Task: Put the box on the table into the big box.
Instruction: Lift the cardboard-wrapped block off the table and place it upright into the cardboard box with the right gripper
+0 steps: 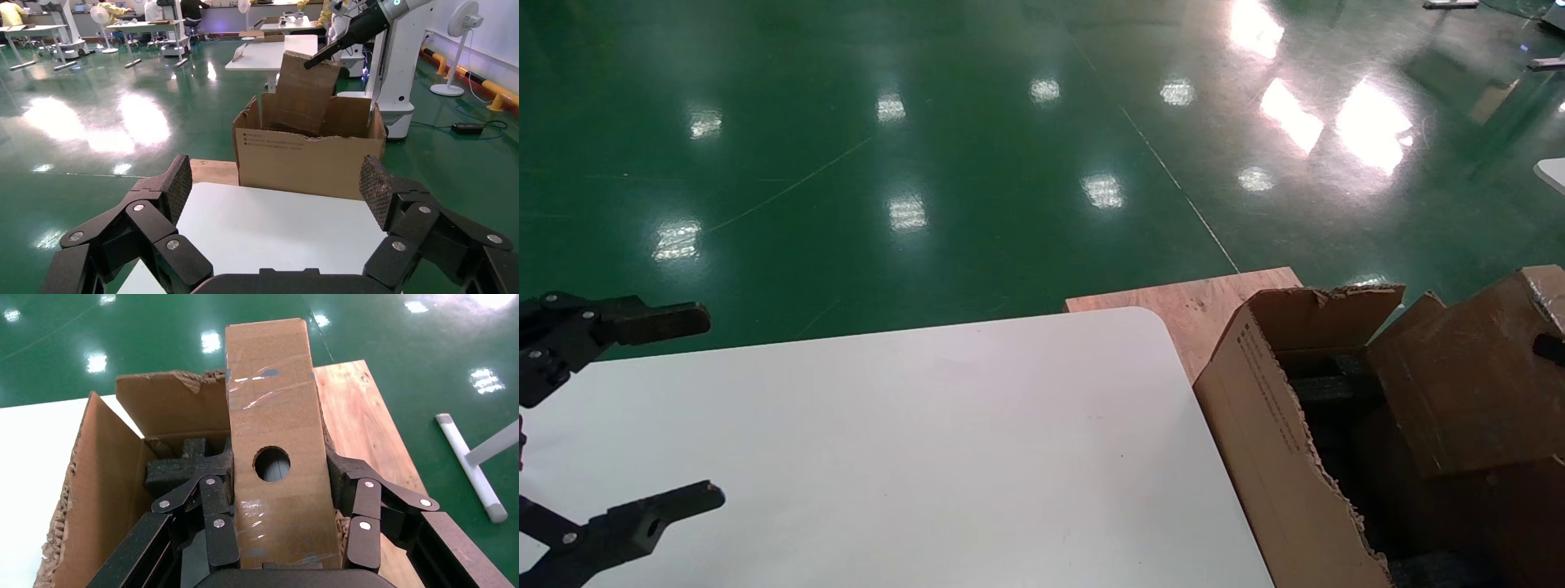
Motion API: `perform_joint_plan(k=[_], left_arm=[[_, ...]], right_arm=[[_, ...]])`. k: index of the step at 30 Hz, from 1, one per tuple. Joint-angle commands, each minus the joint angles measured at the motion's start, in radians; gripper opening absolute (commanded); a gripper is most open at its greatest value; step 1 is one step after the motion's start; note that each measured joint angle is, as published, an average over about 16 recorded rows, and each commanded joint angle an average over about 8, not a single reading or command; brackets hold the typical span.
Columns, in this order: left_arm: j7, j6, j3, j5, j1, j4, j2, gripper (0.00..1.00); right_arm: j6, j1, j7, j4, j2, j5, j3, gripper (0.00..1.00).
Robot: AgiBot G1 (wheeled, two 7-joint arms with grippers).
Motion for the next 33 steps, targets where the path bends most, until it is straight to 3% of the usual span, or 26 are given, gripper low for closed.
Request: perform_joint_plan(k=[1,10,22,33], left_arm=[[0.0,0.0,0.0,0.0,0.0,0.0,0.0,1.0],[0.0,0.0,0.0,0.0,0.0,0.0,0.0,1.0],[0.0,0.0,0.0,0.0,0.0,0.0,0.0,1.0],[0.0,0.0,0.0,0.0,0.0,0.0,0.0,1.0]], right_arm=[[0.005,0.007,-0.013,-0.012,-0.002,0.011,-0.022,0.0],[0.013,0.001,-0.027,-0.02,0.02,-0.001,-0.044,0.0],[0.042,0.026,-0.081,-0.07,-0.012,0.007,-0.102,0.0],[0.035,0.089,-0.165,-0.15,-0.058,0.102,-0.238,0.0]])
